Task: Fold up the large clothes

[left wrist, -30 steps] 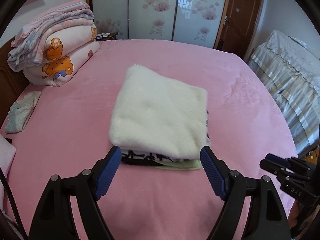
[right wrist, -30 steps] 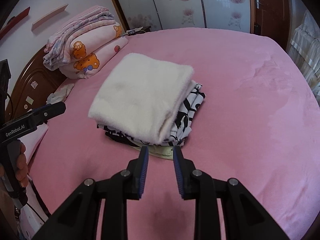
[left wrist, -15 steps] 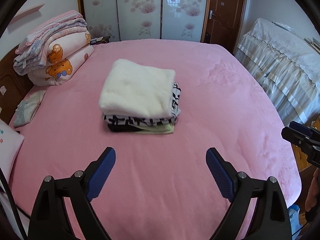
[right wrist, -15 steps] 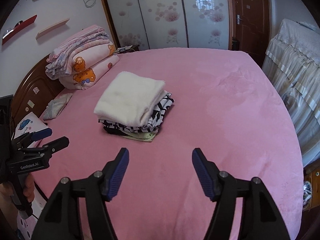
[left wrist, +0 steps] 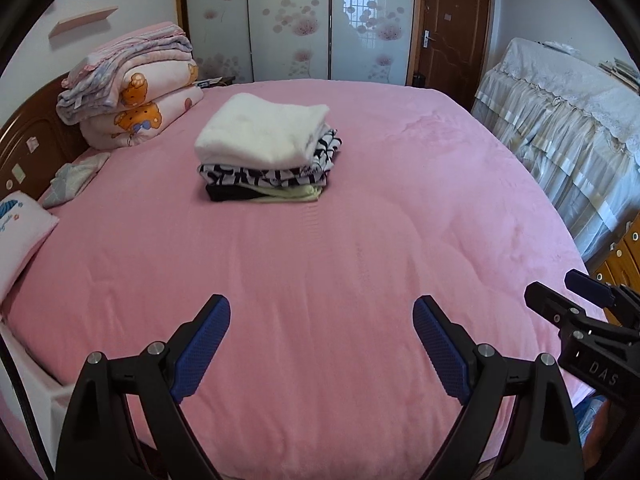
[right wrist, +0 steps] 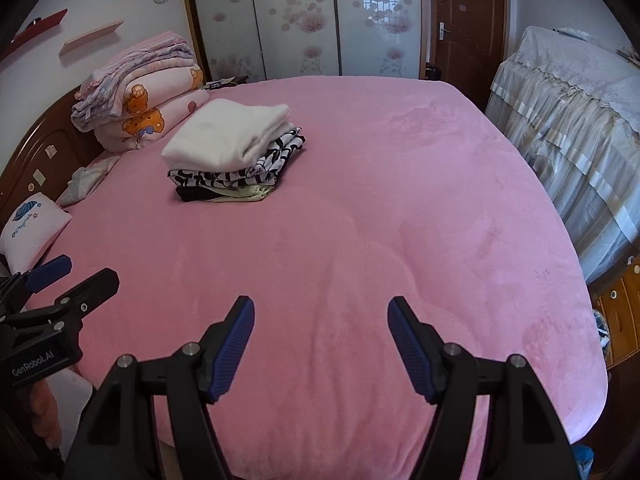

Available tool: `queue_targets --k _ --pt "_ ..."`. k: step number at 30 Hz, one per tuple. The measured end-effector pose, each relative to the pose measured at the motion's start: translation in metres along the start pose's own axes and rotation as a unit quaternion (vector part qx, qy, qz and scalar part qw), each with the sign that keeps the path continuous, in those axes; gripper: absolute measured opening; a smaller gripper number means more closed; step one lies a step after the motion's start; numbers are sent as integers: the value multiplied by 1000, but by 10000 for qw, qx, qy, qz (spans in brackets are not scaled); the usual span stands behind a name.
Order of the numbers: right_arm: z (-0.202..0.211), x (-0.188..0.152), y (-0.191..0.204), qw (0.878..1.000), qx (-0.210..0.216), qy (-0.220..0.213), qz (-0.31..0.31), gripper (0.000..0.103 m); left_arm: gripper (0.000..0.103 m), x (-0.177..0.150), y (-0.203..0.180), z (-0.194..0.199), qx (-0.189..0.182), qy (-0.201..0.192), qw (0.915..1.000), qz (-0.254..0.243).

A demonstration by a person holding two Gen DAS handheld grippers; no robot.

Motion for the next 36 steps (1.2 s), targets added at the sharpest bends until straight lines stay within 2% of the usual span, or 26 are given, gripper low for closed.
queue_targets --k 4,6,8,15,25,36 --pt "2 -25 -2 9996 47 74 -251 70 92 -23 -14 5 207 20 9998 26" --pt "2 -34 -1 9991 134 134 -389 70 92 -30 -21 6 111 59 9999 72" --pt "3 -40 -3 9990 81 165 -410 70 92 -35 -25 5 188 109 9997 90" --pt "9 -46 -14 9988 -37 64 -482 70 92 -41 -32 3 100 247 9996 124" --pt "7 -56 -18 9985 -132 162 -506 70 92 -51 -37 -4 123 470 9988 91" --pt "7 -57 -15 9987 -262 131 -419 71 92 -54 -34 -4 157 538 9983 126"
Point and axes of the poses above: each gripper's, at about its wrist camera, not at the fingertips, and z roughly against the way its jaws point, y to its left, x to its top, the point moved 10 cm from there along -z, roughly the way its jaws point, and after that the axes turned 2 degrees about x, right-handed, at the moved point
